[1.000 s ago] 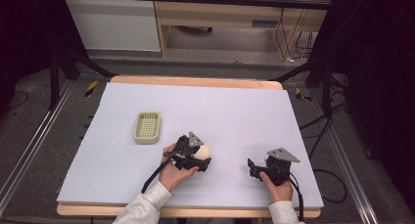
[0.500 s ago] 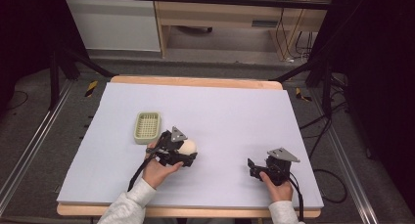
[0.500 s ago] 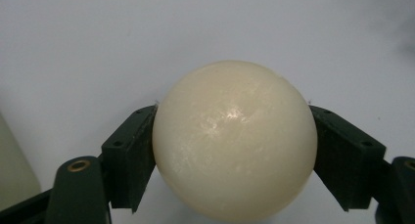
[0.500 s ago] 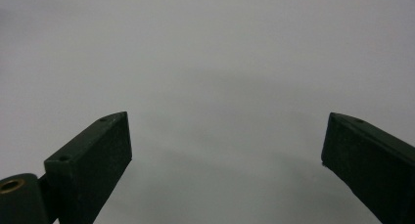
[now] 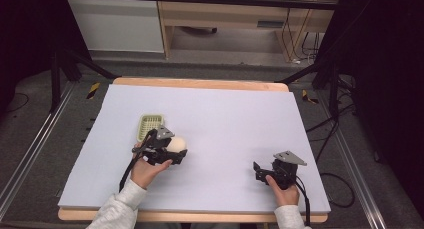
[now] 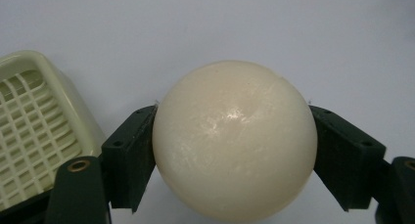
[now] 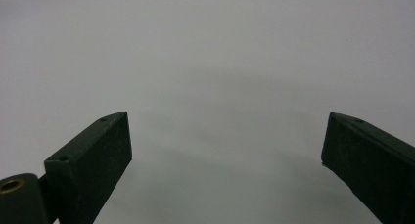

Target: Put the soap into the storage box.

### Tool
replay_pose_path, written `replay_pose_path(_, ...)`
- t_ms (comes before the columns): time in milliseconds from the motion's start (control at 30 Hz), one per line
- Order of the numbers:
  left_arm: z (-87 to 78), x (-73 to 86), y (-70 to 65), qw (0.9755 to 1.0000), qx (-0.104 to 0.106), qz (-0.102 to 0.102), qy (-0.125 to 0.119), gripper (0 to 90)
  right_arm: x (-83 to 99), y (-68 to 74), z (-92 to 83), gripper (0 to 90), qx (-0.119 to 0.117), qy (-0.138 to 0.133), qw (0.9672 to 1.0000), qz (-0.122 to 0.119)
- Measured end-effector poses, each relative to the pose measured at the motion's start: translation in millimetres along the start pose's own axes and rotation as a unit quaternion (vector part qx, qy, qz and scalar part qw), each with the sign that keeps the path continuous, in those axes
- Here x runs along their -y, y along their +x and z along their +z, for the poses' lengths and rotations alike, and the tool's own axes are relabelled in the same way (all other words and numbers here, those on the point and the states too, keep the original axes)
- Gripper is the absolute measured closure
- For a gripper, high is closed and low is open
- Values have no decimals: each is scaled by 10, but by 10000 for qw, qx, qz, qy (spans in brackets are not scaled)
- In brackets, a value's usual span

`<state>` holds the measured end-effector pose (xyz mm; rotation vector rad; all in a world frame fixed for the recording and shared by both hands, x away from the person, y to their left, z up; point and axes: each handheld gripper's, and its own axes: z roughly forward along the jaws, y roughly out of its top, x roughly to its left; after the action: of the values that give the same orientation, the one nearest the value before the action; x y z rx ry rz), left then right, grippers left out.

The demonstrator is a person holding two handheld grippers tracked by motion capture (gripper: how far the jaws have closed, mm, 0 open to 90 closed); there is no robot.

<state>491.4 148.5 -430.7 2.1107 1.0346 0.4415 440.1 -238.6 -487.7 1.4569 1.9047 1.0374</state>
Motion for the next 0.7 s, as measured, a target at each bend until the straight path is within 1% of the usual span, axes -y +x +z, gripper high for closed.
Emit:
replay_pose_path(33, 0, 0, 0, 10000, 0, 0, 0, 239, 0, 0, 0, 50, 0, 0, 10000, 0)
replay_pose_path(67, -9, -2, 42, 10000, -16, -66, -15, 239, 0, 3, -2, 50, 3, -9, 10000, 9)
replay_pose_path(200, -25, -4, 91, 9999, -53, -117, -39, 239, 2, 2, -1, 50, 27, -24, 10000, -26)
replay_pose_path(433, -36, -5, 225, 9996, -179, -206, -37, 239, 2, 3, -4, 50, 22, -46, 10000, -28)
replay_pose_path(467, -42, -2, 266, 9995, -199, -249, -48, 239, 2, 5, -11, 50, 15, -53, 10000, -17)
replay_pose_path(500, -42, -2, 266, 9995, -199, -249, -48, 239, 2, 5, -11, 50, 15, -53, 10000, -17)
replay_pose_path(533, -49, -1, 302, 9993, -220, -298, -51, 239, 4, 5, -14, 50, 21, -71, 10000, -28)
replay_pose_path(567, -49, -1, 302, 9993, -220, -298, -51, 239, 4, 5, -14, 50, 21, -71, 10000, -28)
replay_pose_path(633, -58, -1, 337, 9991, -244, -334, -58, 239, 5, 6, -16, 50, 39, -92, 9999, -38)
replay_pose_path(667, -67, -3, 375, 9989, -277, -366, -72, 239, 6, 8, -18, 50, 52, -107, 9999, -34)
replay_pose_path(700, -67, -3, 375, 9989, -277, -366, -72, 239, 6, 8, -18, 50, 52, -107, 9999, -34)
